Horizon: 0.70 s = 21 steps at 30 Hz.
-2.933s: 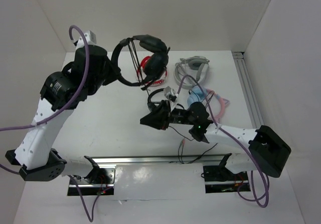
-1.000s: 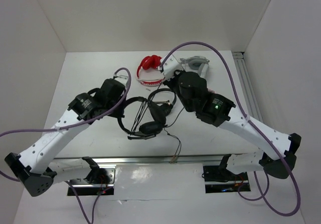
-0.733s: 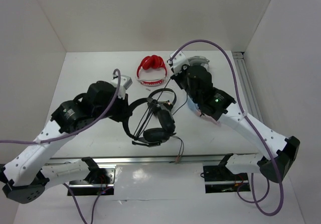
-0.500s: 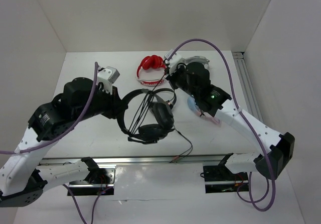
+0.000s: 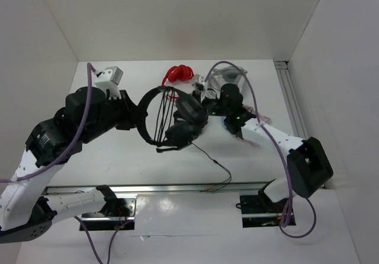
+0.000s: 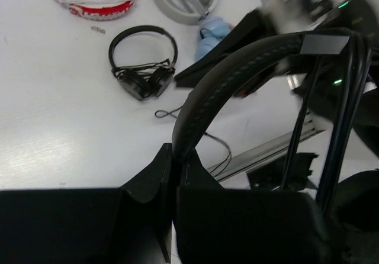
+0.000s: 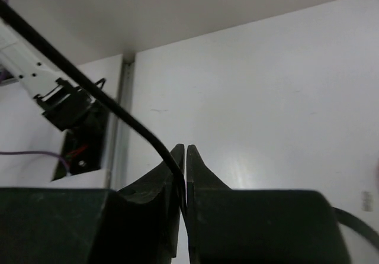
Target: Wrap the headphones
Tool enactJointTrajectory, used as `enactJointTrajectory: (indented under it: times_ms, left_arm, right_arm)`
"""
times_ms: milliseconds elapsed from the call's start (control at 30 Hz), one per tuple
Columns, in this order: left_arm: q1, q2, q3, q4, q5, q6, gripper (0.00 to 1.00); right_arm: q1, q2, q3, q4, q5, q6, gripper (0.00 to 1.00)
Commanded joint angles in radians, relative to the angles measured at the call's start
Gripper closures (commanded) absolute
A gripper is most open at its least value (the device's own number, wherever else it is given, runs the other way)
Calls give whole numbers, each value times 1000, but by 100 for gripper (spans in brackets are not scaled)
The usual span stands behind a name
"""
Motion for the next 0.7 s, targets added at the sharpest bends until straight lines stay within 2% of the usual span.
enactJointTrajectory:
  times_ms: [0,200,233,367,433,467,600,667]
  left_arm:
    - [-10,-61,95,249,-42,-182,100]
    - [-10,-52,73,240,-243,-263,100]
    - [-10,-52,72,240,-263,-263,100]
    - [-10,-32,94,184,-418,-315,100]
    - [-10,18,129,107,-507,-315,100]
    - [-10,40,155,107,-507,-329,100]
    - [82,135,246,44,-570,-294,100]
    - [144,178,266,33,-540,-274,100]
  right_arm:
    - [60,98,-64,206,4,122,85]
    - [126,215,-162,512,-8,309,77]
    - [135,229,-202,625,-8,336,77]
    - [195,275,-277,790,4,413,75]
    - [220,275,-315,805,18,413,75]
    - [232,275,-328,805,18,399,75]
    - [310,206,-382,680,116,279,75]
    - [367,151,-391,525,169,216,85]
